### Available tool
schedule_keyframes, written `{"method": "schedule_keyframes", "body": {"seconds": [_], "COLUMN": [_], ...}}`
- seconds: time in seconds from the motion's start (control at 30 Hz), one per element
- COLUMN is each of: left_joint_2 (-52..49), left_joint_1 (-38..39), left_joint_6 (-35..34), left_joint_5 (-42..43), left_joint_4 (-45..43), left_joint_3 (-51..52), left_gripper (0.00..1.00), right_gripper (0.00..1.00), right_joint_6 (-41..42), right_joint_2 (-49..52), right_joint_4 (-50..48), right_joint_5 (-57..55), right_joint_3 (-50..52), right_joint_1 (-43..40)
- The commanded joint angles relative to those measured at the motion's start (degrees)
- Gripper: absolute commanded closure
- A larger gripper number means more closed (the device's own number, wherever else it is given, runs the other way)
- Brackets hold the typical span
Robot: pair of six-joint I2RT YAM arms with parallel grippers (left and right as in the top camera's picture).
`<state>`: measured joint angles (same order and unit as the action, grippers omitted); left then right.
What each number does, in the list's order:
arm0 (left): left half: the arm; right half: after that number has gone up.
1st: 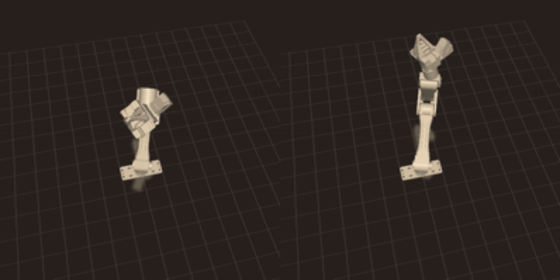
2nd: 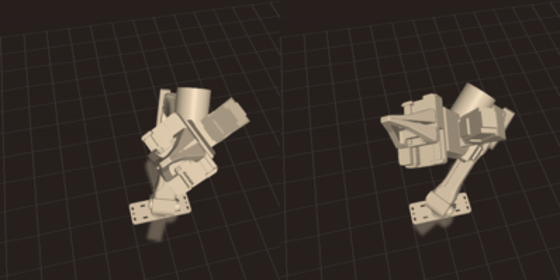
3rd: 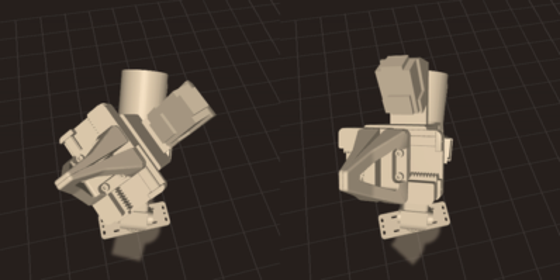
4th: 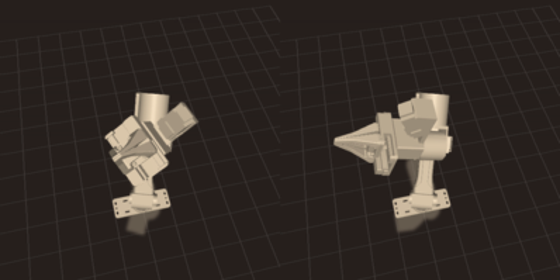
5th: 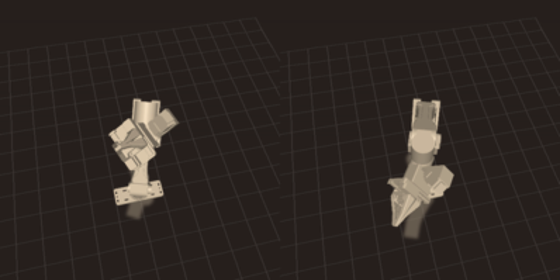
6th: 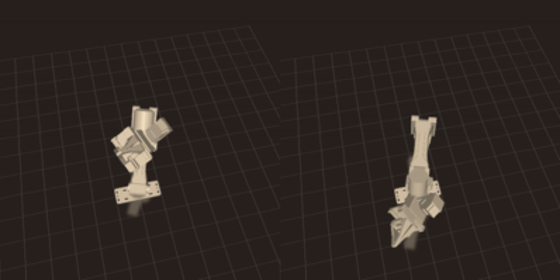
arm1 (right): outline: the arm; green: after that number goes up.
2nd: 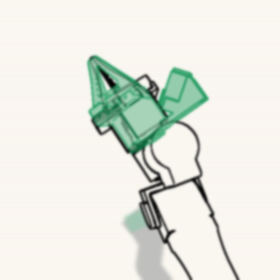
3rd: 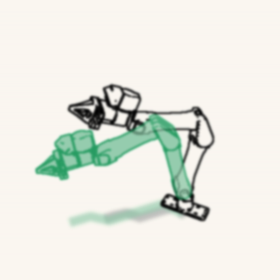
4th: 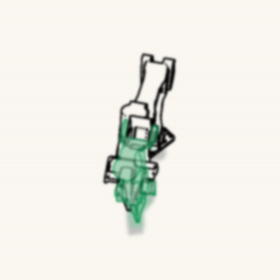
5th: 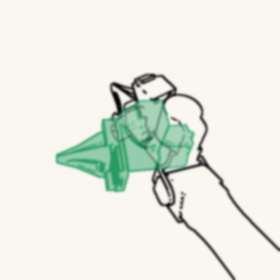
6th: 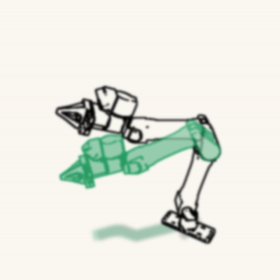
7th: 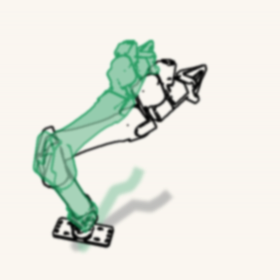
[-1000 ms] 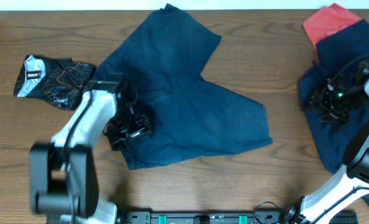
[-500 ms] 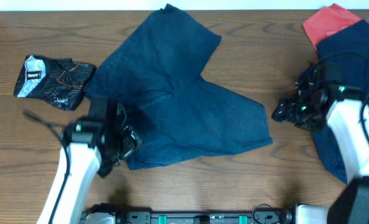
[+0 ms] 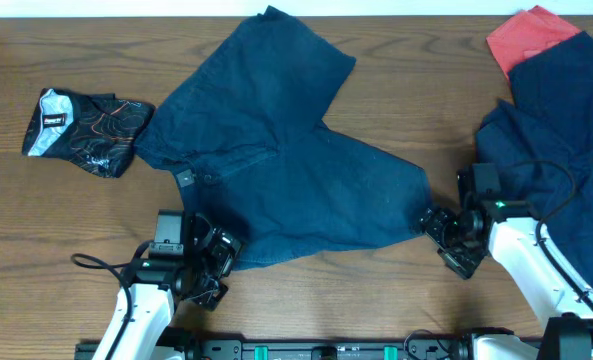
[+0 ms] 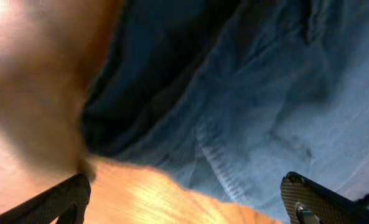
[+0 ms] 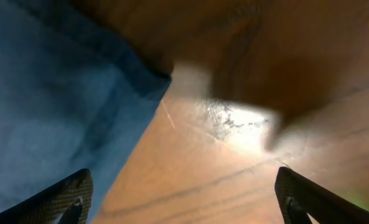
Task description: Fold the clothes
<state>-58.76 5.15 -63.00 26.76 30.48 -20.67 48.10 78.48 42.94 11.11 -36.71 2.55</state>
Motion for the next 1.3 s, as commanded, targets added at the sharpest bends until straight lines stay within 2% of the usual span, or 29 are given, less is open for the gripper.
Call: {"method": "schedule_keyframes", "body": {"seconds": [0.0,0.23,0.5,0.6,0.73,0.8,0.83,0.87,0.9,0.93,0.97,1.1,1.27], "left_joint_2": [-0.9,-3.82,-9.86,-11.34,-11.52,-11.52,-11.43,-11.32,-11.08,-10.73,-10.23,-7.1,-0.96], "left_joint_1": [-0.04,-0.04,-0.04,-0.04,-0.04,-0.04,-0.04,-0.04,-0.04,-0.04,-0.04,-0.02,2.99], "left_joint_6": [-1.2,-1.2,-3.41,-3.78,-3.78,-3.74,-3.72,-3.67,-3.06,-1.64,0.9,10.29,19.65], "left_joint_5": [-2.36,-8.0,-10.12,-10.1,-9.88,-9.86,-9.68,-9.42,-8.83,-7.91,-6.64,-0.33,1.33], "left_joint_4": [-4.81,-5.95,-6.45,-7.21,-7.28,-7.28,-7.26,-7.26,-7.28,-7.28,-7.26,-4.7,7.02], "left_joint_3": [1.49,1.7,1.7,1.7,1.68,1.68,1.68,1.66,1.53,1.2,0.55,-2.8,-9.27], "left_gripper": [0.01,0.02,0.09,0.2,0.43,0.56,0.66,0.75,0.81,0.9,0.94,0.94,0.94], "right_gripper": [0.08,0.12,0.19,0.23,0.31,0.4,0.48,0.61,0.78,0.9,0.99,0.99,0.99], "right_joint_6": [5.97,9.14,10.23,11.39,13.25,13.68,14.08,14.05,14.03,13.99,13.25,6.78,-2.8], "right_joint_2": [-0.09,-0.09,1.16,2.32,4.44,5.6,6.19,6.62,6.73,6.71,6.43,3.76,-3.85], "right_joint_4": [-4.28,-12.2,-19.89,-21.81,-24.02,-24.55,-24.52,-24.55,-24.57,-24.65,-24.79,-23.47,-10.49], "right_joint_5": [0.98,1.4,2.32,2.14,1.05,-0.17,-1.14,-1.95,-2.67,-3.32,-3.65,-3.54,-3.21], "right_joint_3": [2.36,7.23,9.66,9.68,9.68,9.68,9.68,9.68,9.68,9.66,9.51,6.73,-2.82], "right_joint_1": [0.9,0.92,3.28,5.09,6.58,6.82,6.84,6.84,6.73,6.47,6.05,2.49,-5.44]}}
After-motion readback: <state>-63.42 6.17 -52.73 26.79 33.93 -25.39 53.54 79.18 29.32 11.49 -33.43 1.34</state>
